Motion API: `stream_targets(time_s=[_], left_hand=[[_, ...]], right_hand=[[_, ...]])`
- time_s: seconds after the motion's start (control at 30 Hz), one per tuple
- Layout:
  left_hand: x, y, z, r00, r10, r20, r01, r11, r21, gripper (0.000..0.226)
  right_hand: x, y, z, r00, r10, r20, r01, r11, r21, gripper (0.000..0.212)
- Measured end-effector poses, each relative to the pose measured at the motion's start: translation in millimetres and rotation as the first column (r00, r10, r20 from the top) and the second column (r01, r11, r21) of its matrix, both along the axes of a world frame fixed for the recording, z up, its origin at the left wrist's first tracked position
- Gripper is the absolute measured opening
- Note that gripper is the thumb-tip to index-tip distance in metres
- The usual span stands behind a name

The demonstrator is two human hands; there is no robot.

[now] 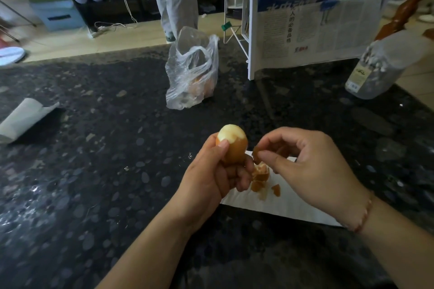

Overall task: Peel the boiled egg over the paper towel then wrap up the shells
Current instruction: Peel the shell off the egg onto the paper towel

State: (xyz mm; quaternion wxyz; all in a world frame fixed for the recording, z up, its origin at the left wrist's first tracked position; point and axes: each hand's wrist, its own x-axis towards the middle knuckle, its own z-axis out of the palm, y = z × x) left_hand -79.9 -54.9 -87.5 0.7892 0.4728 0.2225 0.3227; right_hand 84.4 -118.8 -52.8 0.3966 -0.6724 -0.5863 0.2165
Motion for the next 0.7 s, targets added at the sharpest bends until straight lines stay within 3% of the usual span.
stream_targets(time_s=[0.27, 0.5, 0.7], left_hand=[[0.1, -0.9, -0.5, 0.998, -0.002, -0.068, 0.003, 1.0, 0.009, 0.028], [0.8, -6.9, -3.4, 0.992, 0.02, -0.128, 0.009, 0.975, 0.223, 0.036], [0.7, -6.3, -5.5, 0.977, 0.07, -0.201, 0.012, 0.925, 0.379, 0.037]], right_hand=[[-1.9, -1.9, -0.1, 0.987, -0.036, 0.155, 0.03, 0.999, 0.041, 0.014], [-3.2, -1.5, 5.5, 0.999, -0.008, -0.031, 0.009, 0.999, 0.052, 0.015], [-3.6, -4.2, 5.3, 0.999, -0.03, 0.037, 0.029, 0.998, 0.05, 0.02]])
